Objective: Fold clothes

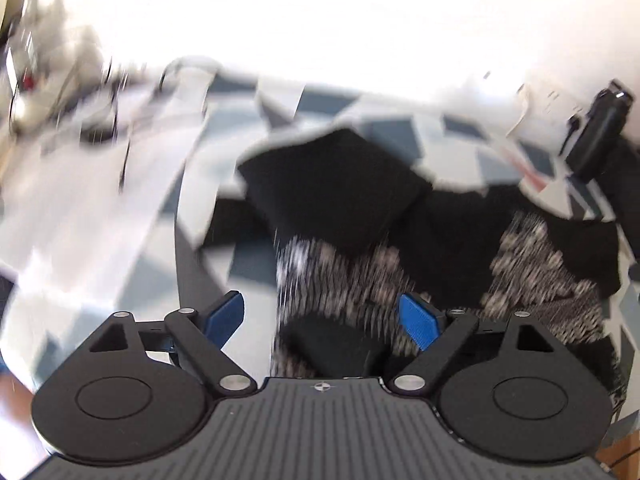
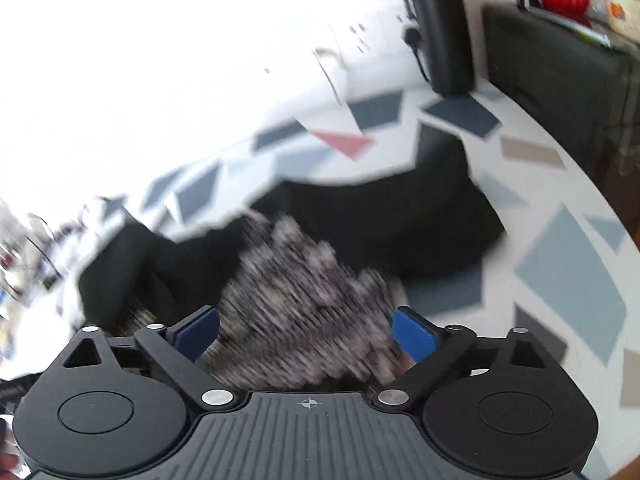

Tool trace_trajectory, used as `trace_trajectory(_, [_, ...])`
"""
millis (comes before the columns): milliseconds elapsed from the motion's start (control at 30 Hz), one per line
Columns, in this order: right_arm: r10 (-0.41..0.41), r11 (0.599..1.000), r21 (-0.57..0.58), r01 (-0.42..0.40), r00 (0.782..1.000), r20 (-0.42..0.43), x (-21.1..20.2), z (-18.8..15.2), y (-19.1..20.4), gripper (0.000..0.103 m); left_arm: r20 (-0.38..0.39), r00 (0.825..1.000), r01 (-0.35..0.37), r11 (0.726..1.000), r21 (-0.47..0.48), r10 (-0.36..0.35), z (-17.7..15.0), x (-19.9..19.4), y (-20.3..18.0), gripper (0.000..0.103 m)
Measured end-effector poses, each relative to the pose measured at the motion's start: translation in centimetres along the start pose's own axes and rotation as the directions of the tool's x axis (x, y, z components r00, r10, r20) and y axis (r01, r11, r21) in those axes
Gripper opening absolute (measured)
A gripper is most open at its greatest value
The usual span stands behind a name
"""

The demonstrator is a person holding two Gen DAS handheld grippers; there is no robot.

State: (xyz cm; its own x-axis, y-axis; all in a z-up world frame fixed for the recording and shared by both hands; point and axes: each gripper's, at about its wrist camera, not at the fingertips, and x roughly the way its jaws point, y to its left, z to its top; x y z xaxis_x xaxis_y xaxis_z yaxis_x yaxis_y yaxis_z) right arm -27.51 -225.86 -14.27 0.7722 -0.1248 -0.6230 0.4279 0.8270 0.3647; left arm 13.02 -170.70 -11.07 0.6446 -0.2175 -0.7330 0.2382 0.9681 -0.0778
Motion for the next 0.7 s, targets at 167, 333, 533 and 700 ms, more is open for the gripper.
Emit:
trace_trajectory(167, [0.029, 1.000, -0.008, -0.028, 0.990, 0.137, -3.0, 4.6, 2.8, 0.102, 0.134, 0.991, -0.009, 0.996, 0.087, -0.003, 4.1, -1.1, -0.2, 0.102])
trace_trajectory(333, [-0.085, 0.987, -0.110, 0.115, 0.965, 0.246, -3.3, 6.8, 6.6, 0.102, 0.136, 0.990, 0.014, 0.996, 0.083, -0.025, 6.5, 0.7, 0.8, 0.102])
trace_trajectory(533, [-0.176, 0.979, -0.086, 0.185, 0.979, 0.104, 0.4, 6.1, 7.7, 0.102, 0.019, 0.990, 0.137, 0.978, 0.156, -0.142, 5.4, 4.9, 1.1, 0.102])
trace_trajectory(700, [-0.300, 0.954, -0.019, 0.300, 0.954, 0.014, 3.7, 3.0, 7.5, 0.102, -0.113, 0.973, 0.223, 0.947, 0.230, -0.202, 3.6, 8.5, 0.6, 0.102])
